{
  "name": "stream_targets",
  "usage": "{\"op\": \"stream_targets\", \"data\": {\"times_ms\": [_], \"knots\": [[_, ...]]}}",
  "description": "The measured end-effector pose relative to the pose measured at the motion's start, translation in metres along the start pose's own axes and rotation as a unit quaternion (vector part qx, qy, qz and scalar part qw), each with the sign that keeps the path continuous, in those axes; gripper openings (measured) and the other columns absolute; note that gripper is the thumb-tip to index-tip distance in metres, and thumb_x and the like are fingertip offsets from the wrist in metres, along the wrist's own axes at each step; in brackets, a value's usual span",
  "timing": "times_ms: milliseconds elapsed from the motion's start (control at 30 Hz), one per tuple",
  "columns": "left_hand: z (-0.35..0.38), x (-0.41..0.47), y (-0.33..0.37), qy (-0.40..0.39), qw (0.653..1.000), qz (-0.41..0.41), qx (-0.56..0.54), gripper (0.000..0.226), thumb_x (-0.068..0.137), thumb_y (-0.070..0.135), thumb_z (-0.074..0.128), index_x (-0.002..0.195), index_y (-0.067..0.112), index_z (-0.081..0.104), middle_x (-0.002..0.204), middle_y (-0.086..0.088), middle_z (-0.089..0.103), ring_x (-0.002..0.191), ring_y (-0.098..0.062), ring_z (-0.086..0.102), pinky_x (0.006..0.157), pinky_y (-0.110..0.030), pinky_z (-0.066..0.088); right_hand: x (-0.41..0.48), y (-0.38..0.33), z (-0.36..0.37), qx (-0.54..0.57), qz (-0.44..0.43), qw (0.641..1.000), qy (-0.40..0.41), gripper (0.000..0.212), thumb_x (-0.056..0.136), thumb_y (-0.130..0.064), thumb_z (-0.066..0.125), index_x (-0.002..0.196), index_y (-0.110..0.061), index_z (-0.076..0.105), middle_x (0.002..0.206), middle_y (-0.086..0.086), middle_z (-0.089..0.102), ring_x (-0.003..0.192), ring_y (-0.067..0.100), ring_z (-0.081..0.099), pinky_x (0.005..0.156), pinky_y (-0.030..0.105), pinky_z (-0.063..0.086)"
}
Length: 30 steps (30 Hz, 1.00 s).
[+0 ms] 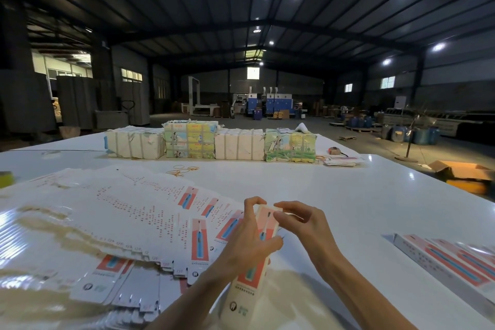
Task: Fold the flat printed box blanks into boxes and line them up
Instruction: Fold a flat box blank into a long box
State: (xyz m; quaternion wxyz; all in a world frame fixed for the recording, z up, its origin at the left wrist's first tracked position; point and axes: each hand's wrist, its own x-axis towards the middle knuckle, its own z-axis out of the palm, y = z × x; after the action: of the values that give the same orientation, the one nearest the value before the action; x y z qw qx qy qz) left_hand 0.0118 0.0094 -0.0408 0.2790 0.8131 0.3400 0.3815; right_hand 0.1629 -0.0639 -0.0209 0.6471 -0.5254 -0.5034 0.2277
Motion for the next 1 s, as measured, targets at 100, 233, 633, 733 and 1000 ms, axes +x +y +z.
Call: {"op": "stream_targets", "data": {"times_ms": [100, 233, 633, 733, 1000], "knots": [[0.002, 0.0, -0.001, -0.005, 1.0, 0.0, 0.007, 0.079, 0.073, 0.061, 0.077, 0.124, 0.062, 0.018, 0.092, 0.027, 0.057, 0.075, -0.005, 0.072, 0.051, -0.006, 0.048, -0.002, -0.001, -0.001, 0.003, 0.001, 1.0, -0.003, 0.01, 0.097, -0.015, 0.076, 0.101, -0.017, 0.085, 0.097, 0.001, 0.082, 0.092, 0.022, 0.079, 0.085, 0.033, 0.064], [0.007, 0.004, -0.005, -0.006, 1.0, -0.008, -0.015, 0.074, 0.075, 0.058, 0.08, 0.123, 0.057, 0.024, 0.092, 0.023, 0.06, 0.083, 0.011, 0.069, 0.053, -0.007, 0.05, 0.001, 0.004, 0.0, -0.004, 0.005, 1.0, 0.004, 0.011, 0.097, -0.013, 0.075, 0.102, -0.016, 0.085, 0.096, 0.001, 0.083, 0.092, 0.022, 0.079, 0.088, 0.036, 0.063], [-0.003, 0.017, -0.024, 0.095, 0.91, -0.268, -0.301, 0.069, 0.091, 0.047, 0.079, 0.134, 0.043, 0.025, 0.102, -0.006, 0.071, 0.067, -0.017, 0.079, 0.046, -0.025, 0.057, -0.012, 0.008, 0.017, -0.241, -0.01, 0.968, -0.07, 0.035, 0.103, -0.047, 0.063, 0.133, -0.034, 0.052, 0.124, -0.011, 0.064, 0.095, 0.001, 0.068, 0.073, 0.012, 0.052], [-0.003, 0.018, -0.02, 0.14, 0.863, -0.295, -0.387, 0.064, 0.094, 0.039, 0.077, 0.134, 0.046, 0.028, 0.112, -0.006, 0.065, 0.083, -0.026, 0.076, 0.046, -0.031, 0.058, -0.024, -0.002, 0.029, -0.382, -0.031, 0.903, -0.193, 0.061, 0.096, -0.064, 0.06, 0.148, -0.041, 0.037, 0.131, -0.018, 0.056, 0.101, 0.003, 0.064, 0.074, 0.02, 0.046], [-0.01, 0.013, -0.007, 0.035, 0.889, -0.241, -0.389, 0.032, 0.105, 0.05, 0.057, 0.137, 0.043, 0.054, 0.128, -0.008, 0.068, 0.096, -0.025, 0.074, 0.071, -0.039, 0.065, -0.037, -0.001, 0.048, -0.551, -0.034, 0.828, -0.1, 0.051, 0.104, -0.048, 0.046, 0.143, -0.019, 0.032, 0.124, 0.005, 0.05, 0.113, 0.029, 0.058, 0.08, 0.04, 0.05]]}}
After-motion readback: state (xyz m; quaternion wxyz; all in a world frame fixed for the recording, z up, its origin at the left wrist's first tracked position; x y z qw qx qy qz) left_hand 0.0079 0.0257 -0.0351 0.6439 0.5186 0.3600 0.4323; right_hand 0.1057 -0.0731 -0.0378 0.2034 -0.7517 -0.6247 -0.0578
